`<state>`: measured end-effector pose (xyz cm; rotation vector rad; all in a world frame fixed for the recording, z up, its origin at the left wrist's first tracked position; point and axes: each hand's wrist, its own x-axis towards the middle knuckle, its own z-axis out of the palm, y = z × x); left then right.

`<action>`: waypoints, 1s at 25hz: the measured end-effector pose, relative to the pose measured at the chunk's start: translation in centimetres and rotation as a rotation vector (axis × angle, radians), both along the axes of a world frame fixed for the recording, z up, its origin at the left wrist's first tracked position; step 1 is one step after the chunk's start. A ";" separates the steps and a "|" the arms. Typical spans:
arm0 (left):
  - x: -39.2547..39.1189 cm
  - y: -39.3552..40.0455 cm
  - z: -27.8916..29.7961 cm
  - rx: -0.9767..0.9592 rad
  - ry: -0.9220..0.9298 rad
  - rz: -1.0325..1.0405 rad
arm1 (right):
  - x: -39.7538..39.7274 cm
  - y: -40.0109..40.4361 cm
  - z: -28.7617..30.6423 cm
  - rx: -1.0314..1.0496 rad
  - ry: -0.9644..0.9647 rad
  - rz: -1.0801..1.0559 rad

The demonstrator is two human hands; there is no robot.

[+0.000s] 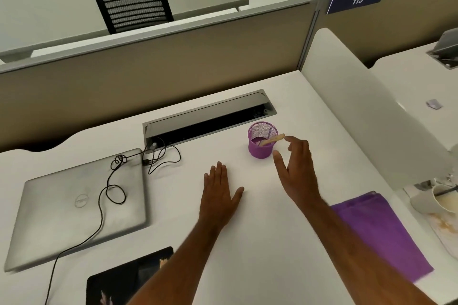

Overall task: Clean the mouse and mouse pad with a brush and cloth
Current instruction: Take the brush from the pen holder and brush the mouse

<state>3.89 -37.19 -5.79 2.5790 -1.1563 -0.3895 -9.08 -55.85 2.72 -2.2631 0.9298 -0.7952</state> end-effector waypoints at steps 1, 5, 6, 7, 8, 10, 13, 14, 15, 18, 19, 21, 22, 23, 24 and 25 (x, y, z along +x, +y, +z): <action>0.0 -0.5 -0.4 0.000 0.000 -0.007 | 0.4 -0.8 0.2 0.068 -0.015 -0.027; -0.1 -1.2 -1.4 0.003 -0.021 -0.024 | 2.0 -3.6 0.9 0.333 0.051 -0.040; -0.1 -1.3 -1.7 0.002 -0.035 -0.026 | 2.3 -4.1 0.9 0.370 0.073 -0.033; -0.1 -1.3 -1.8 0.002 -0.052 -0.029 | 2.6 -4.4 0.9 0.399 0.083 -0.031; -0.1 -1.3 -2.0 -0.001 -0.068 -0.030 | 3.0 -4.7 0.7 0.422 0.082 -0.035; -0.1 -1.2 -2.4 -0.008 -0.092 -0.026 | 3.5 -4.9 0.3 0.468 0.036 -0.048; -0.1 -1.2 -2.8 0.004 -0.118 -0.027 | 3.9 -5.2 0.0 0.497 -0.058 -0.043; -0.1 -1.3 -2.8 0.006 -0.118 -0.026 | 4.0 -5.2 0.2 0.479 -0.054 -0.041; 0.0 -1.3 -2.8 0.007 -0.116 -0.025 | 4.2 -5.2 0.4 0.453 -0.043 -0.041; 0.0 -1.3 -2.7 0.012 -0.104 -0.030 | 4.4 -5.3 1.1 0.335 0.039 -0.027; -0.1 -1.3 -2.6 0.018 -0.100 -0.033 | 4.4 -5.3 1.3 0.282 0.085 -0.013; 0.0 -1.4 -2.3 0.037 -0.083 -0.036 | 4.4 -5.8 1.5 0.154 0.180 0.036; 0.1 -1.5 -2.2 0.054 -0.066 -0.040 | 4.3 -6.0 1.6 0.097 0.215 0.057; 0.2 -1.3 -1.9 0.065 -0.054 -0.043 | 4.1 -5.9 1.9 0.053 0.236 0.069; 0.3 -1.3 -1.6 0.070 -0.039 -0.049 | 3.8 -5.9 2.4 0.020 0.245 0.066; 0.3 -1.2 -1.5 0.072 -0.012 -0.054 | 3.7 -6.0 2.7 -0.004 0.247 0.049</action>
